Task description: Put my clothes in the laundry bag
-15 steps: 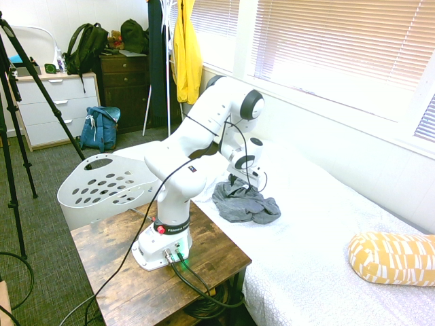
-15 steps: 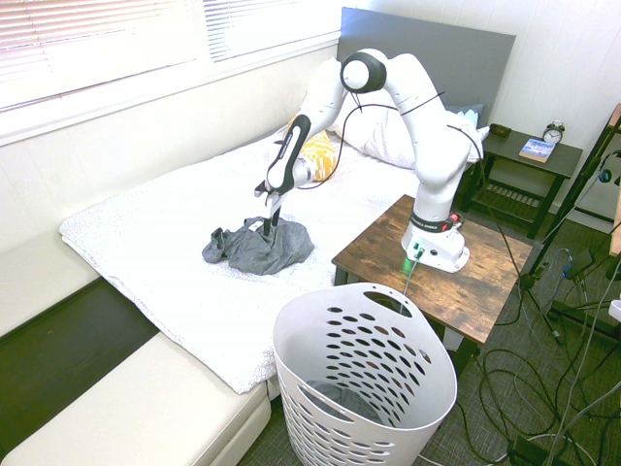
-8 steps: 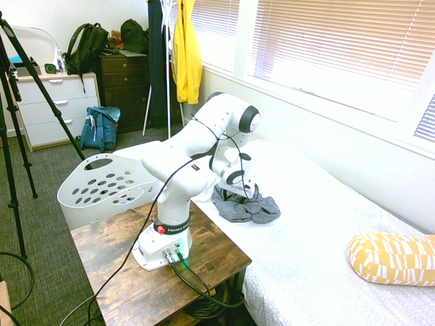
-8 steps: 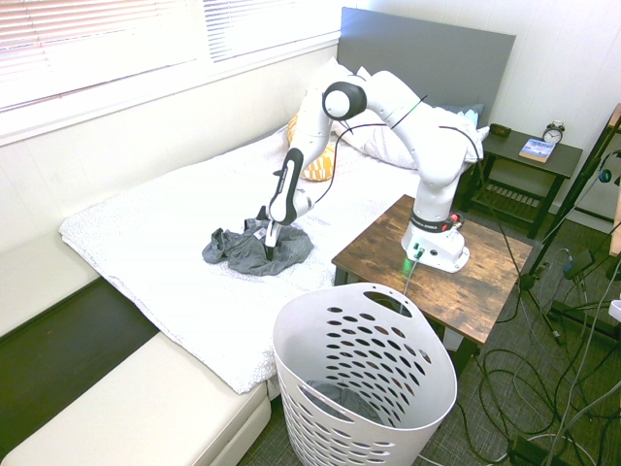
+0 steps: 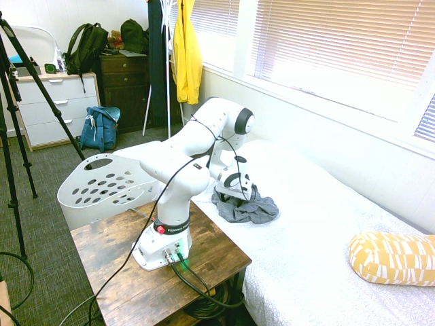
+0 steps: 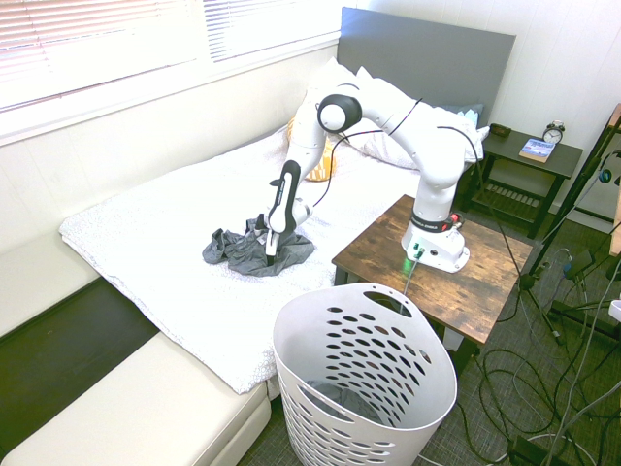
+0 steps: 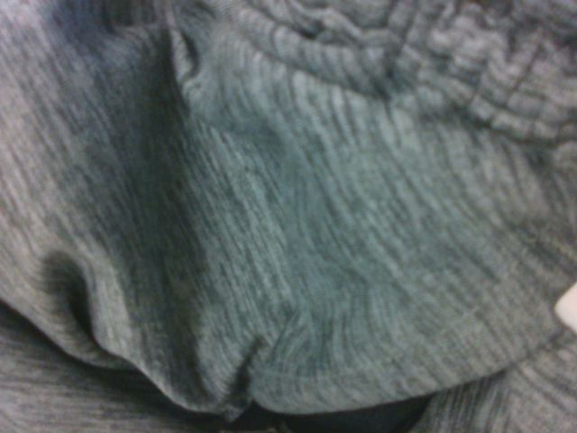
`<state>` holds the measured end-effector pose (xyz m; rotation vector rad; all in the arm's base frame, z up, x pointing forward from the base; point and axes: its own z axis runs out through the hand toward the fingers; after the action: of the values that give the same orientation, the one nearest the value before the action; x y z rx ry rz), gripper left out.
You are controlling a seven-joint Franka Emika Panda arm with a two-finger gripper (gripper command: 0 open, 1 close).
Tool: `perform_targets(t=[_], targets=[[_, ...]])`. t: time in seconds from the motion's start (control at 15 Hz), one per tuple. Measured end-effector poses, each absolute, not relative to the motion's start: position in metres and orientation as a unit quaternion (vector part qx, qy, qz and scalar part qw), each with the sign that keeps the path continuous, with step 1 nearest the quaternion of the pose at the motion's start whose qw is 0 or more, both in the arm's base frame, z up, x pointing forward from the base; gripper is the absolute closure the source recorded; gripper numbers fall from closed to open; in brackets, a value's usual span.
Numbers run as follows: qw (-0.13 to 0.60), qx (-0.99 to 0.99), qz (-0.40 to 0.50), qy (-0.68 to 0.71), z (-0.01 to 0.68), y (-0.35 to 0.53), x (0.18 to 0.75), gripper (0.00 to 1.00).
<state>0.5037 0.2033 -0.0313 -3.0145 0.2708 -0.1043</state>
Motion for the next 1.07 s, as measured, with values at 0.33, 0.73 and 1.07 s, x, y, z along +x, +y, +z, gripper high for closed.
perform_targets(t=[0.33, 0.73, 1.07], targets=[[0.056, -0.994, -0.034, 0.091, -0.033, 0.205, 0.502, 1.00], [0.059, -0.993, -0.026, 0.095, -0.030, 0.211, 0.502, 1.00], [0.061, -0.992, -0.021, 0.104, -0.027, 0.215, 0.503, 1.00]])
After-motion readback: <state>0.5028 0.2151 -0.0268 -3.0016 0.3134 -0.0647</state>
